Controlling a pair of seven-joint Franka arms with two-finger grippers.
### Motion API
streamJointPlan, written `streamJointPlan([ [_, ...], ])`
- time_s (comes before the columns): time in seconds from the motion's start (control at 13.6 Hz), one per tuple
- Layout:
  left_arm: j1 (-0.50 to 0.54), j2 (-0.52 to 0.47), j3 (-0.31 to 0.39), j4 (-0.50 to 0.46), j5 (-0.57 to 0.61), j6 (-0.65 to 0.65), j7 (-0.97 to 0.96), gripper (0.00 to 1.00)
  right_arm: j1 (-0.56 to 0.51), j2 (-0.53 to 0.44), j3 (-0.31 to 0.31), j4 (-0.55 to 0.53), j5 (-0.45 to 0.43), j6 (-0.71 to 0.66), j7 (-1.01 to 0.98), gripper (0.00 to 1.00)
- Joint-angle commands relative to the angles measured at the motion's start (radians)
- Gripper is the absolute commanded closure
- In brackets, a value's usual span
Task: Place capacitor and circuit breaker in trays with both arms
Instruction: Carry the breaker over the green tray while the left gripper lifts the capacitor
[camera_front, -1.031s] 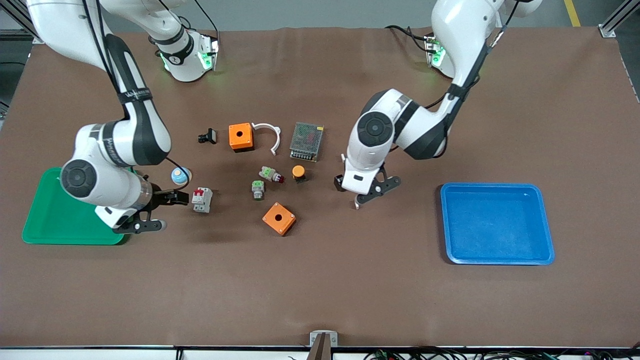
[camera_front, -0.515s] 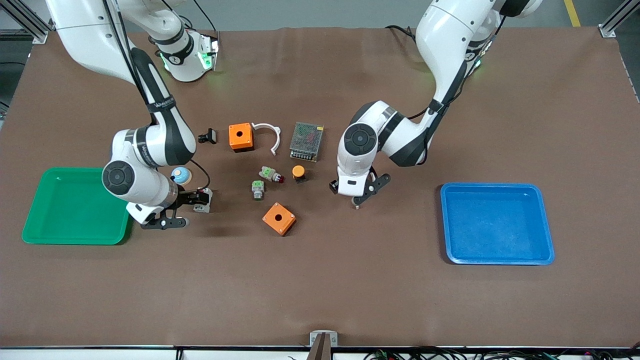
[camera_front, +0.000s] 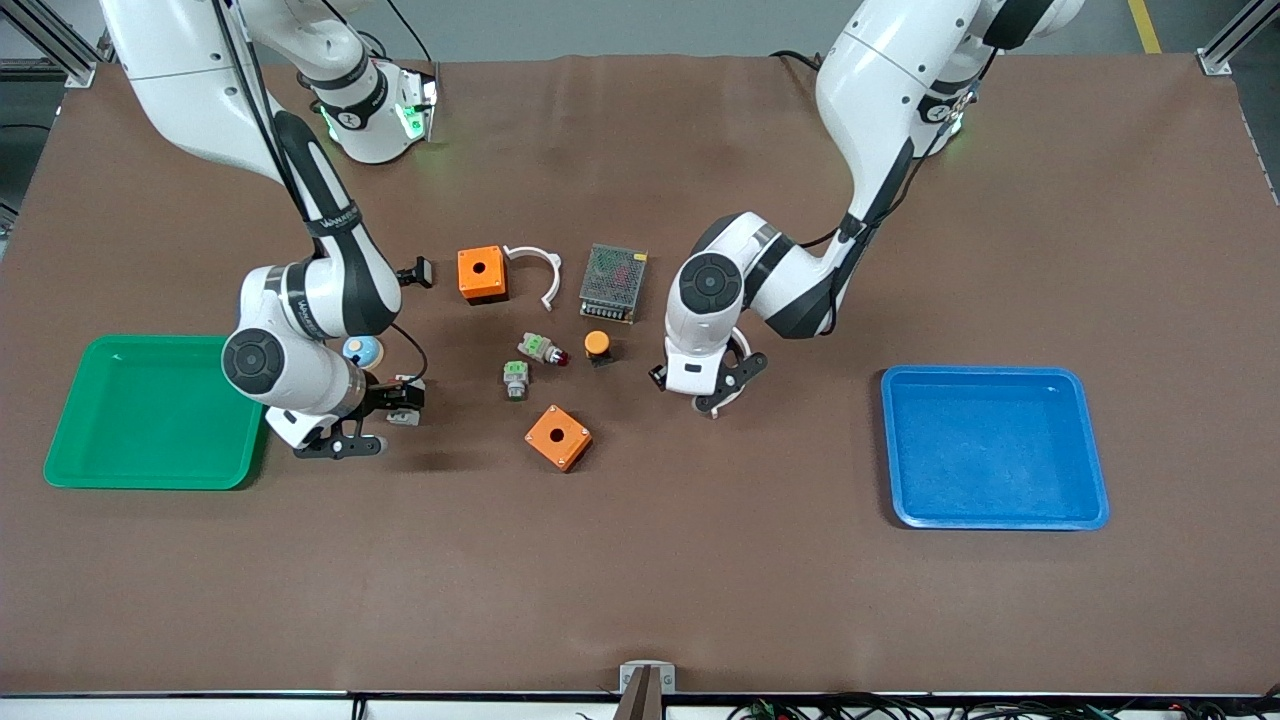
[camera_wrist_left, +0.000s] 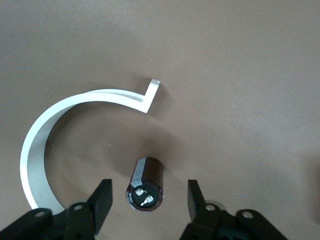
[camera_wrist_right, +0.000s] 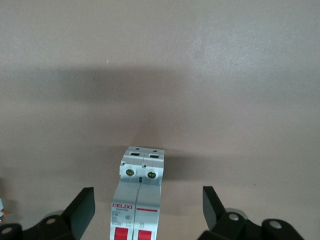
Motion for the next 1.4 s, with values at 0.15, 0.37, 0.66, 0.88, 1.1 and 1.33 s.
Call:
streamJointPlan([
  [0.15,-0.014,0.004,0.007,0.006,0.024,0.011,0.003,0.43,0.011,-0.007,-0.005,-0.023,0.028,0.012,0.005,0.47],
  [0.37,-0.014,0.007,0.007,0.003,0.024,0.013,0.011,0.45,0.011,-0.008,-0.005,-0.023,0.028,0.012,0.005,0.68],
  [0.66,-0.014,0.015,0.007,0.003,0.032,0.013,0.012,0.46,0.002,-0.023,-0.007,-0.021,0.028,0.001,0.004,0.8],
  [0.88,-0.014,0.019,0.007,0.004,0.035,0.013,0.011,0.5,-0.03,-0.077,-0.011,-0.004,0.025,-0.072,-0.009,0.82],
  [1.1,-0.014,0.024,0.007,0.004,0.035,0.014,0.011,0.5,-0.112,-0.117,-0.015,0.08,0.017,-0.237,-0.053,0.82],
  [1.33,-0.014,0.033,0.007,0.004,0.035,0.027,0.011,0.54,-0.252,-0.111,-0.016,0.163,0.011,-0.342,-0.174,0.81],
])
